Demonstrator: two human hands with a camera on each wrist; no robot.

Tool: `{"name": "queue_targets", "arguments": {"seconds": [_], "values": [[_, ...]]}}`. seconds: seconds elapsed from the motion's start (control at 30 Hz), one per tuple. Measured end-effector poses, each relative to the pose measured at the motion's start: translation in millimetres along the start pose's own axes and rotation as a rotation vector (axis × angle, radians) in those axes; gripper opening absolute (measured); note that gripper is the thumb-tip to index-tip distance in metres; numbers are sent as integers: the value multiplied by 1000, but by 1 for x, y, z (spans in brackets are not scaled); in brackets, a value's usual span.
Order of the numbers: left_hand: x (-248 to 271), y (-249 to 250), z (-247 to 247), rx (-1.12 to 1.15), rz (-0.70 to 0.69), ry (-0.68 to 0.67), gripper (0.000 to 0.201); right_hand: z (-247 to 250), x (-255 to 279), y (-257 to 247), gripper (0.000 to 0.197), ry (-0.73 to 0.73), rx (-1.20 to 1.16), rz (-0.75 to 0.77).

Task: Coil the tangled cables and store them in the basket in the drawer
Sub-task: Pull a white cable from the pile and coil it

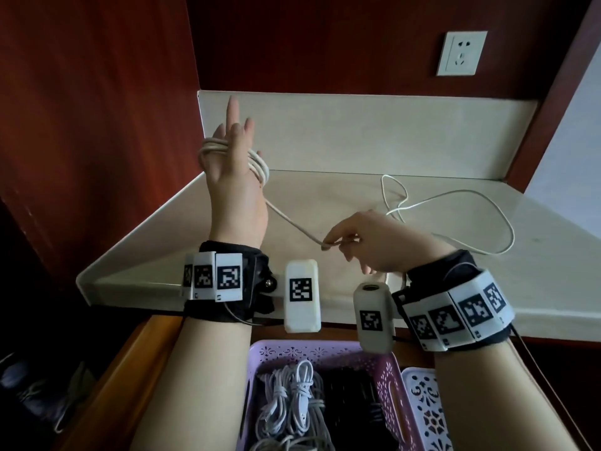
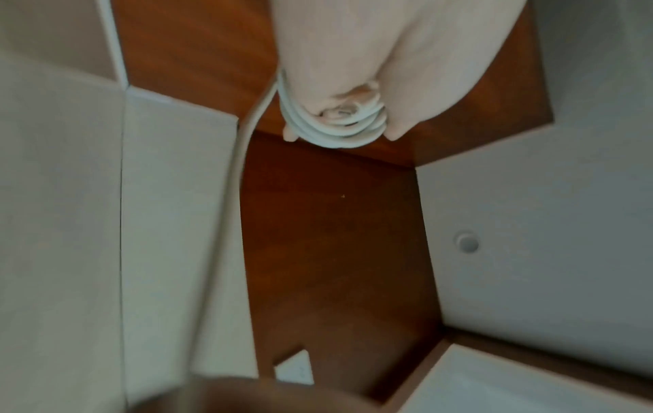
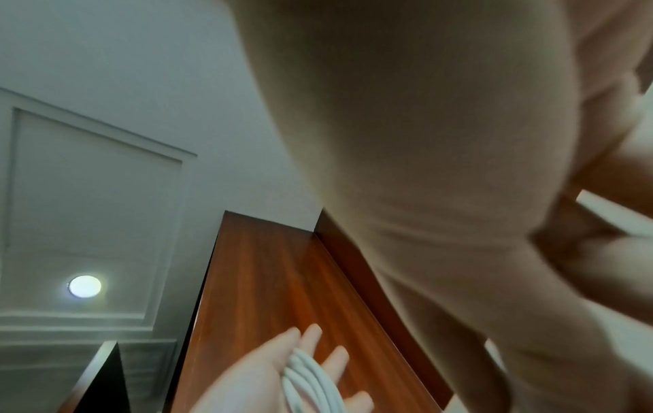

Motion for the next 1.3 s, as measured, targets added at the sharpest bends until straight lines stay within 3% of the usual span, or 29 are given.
{"name": "queue_targets", "arguments": {"seconds": [0.07, 0.13, 0.27, 0.4, 0.47, 0.6, 0.7, 0.87, 1.03, 1.2, 1.3], "values": [[-5, 2, 5, -220, -101, 6, 8, 12, 4, 1, 28, 84, -71, 11], [-9, -3, 3, -517, -171, -70, 12, 28, 10, 0, 18, 207, -126, 36], [6, -30, -14, -757, -8, -345, 14, 61, 21, 1, 9, 551, -58, 31], [12, -45, -17, -976, 84, -380, 27, 80, 35, 17, 28, 822, -7, -105], [18, -48, -23, -937, 154, -452, 38, 86, 41, 26, 31, 892, -33, -167], [41, -56, -37, -672, 453, -582, 44, 90, 47, 31, 35, 989, -106, -148], [60, -61, -45, -645, 617, -716, 78, 91, 48, 34, 38, 1021, -149, -142], [73, -57, -53, -528, 684, -857, 46, 85, 41, 41, 36, 982, -211, -144], [79, -51, -55, -433, 781, -881, 46, 76, 32, 43, 34, 938, -270, -144], [77, -54, -49, -624, 728, -886, 42, 78, 35, 42, 36, 970, -281, -131], [77, -50, -52, -573, 713, -867, 40, 79, 34, 45, 36, 982, -317, -137]]}}
Point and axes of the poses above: each hand's wrist, its own x-axis away from the middle knuckle, its own z-axis out of the back of the hand, y = z × x, the point moved 7 cm from there along -x, towards the middle knuckle, and after that the axes turned 10 degrees about x, right-handed, at the moved point
